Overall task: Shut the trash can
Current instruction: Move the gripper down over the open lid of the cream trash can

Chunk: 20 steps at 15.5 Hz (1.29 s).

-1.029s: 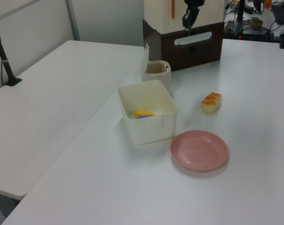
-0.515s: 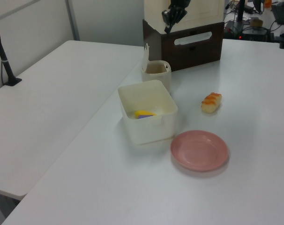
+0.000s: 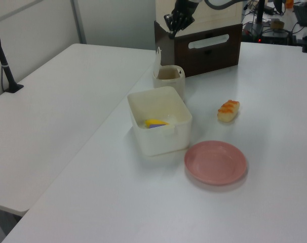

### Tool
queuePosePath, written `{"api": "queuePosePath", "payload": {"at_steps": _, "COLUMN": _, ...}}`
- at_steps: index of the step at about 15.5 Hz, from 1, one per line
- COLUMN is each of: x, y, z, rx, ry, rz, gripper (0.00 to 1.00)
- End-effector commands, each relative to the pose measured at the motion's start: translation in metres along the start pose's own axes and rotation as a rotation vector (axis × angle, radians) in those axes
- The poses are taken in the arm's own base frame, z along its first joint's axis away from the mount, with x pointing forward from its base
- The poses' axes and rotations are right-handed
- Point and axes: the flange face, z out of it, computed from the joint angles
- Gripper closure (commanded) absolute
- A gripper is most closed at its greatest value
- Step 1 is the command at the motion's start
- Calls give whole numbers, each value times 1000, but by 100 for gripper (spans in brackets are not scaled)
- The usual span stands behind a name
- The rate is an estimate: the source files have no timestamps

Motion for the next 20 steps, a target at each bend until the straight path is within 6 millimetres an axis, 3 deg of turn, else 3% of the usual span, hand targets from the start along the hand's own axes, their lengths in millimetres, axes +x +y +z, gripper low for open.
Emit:
{"api": "queuePosePath", "payload": {"at_steps": 1, "x": 2, "y": -30, "z": 5, "rx": 2, "ry": 68, "rz": 65, "gripper": 100}}
{"api": "queuePosePath", "payload": {"at_steps": 5, "x": -2, "y": -57, "z": 25, "rx": 4, "ry": 103, "rz": 102, "gripper": 100}}
{"api": "queuePosePath", "payload": {"at_steps": 9, "x": -3, "y": -66, "z": 38, "rx": 0, "ry": 122, "rz": 115, "gripper": 100}}
{"api": "queuePosePath", "payload": {"at_steps": 20, "x": -18, "y": -59, "z": 56, "rx": -81, "ry": 101, "rz": -50, "gripper": 100}}
